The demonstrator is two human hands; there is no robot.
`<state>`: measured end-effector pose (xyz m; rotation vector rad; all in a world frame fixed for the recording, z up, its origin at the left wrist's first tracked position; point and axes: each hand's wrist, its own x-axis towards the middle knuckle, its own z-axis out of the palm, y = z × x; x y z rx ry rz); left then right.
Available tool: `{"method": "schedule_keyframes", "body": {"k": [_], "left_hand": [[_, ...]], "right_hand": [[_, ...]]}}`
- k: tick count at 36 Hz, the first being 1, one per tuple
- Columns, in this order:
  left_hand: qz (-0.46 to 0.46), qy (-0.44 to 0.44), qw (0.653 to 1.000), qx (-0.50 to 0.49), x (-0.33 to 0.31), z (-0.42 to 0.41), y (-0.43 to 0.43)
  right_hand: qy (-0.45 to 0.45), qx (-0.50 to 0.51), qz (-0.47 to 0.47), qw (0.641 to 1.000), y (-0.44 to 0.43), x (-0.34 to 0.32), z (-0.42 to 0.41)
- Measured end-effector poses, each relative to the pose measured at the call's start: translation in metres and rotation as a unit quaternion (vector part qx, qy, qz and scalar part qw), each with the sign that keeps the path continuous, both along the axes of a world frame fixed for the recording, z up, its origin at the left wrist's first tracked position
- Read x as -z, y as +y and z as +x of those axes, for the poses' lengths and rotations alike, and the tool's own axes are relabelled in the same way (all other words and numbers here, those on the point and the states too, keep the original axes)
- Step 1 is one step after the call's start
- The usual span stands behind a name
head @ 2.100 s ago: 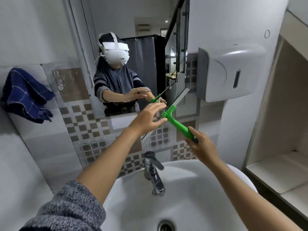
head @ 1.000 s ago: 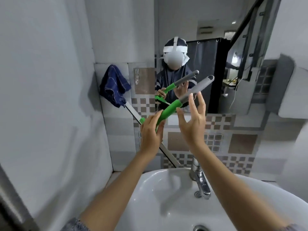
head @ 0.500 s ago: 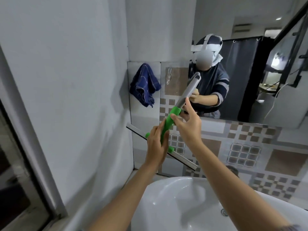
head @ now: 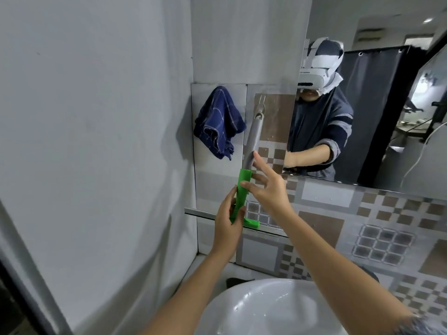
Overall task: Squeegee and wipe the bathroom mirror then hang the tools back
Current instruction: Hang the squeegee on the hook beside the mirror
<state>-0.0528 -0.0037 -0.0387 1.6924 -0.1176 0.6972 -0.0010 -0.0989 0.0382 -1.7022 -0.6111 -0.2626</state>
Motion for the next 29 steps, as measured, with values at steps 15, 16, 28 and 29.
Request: {"method": "schedule_keyframes", "body": {"k": [15,16,28,29], "left_hand": [[-0.004,0.000,1.000,0.022,0.013,0.046,-0.003],[-0.003,0.002,1.000,0.024,0.013,0.049,-0.004],[-0.009,-0.008,0.999,0.033,0.017,0.065,0.000],[-0.002,-0.011,0.999,0.031,0.016,0.064,0.000]], "right_hand": [[-0.063,0.026,-0.029,0.997,-0.008,0.020,0.036],[-0.070,0.028,-0.032,0.997,-0.008,0.021,0.037],[-0.120,0.071,-0.085,0.987,-0.005,0.028,0.047],[-0.124,0.074,-0.085,0.986,-0.005,0.028,0.047]]}}
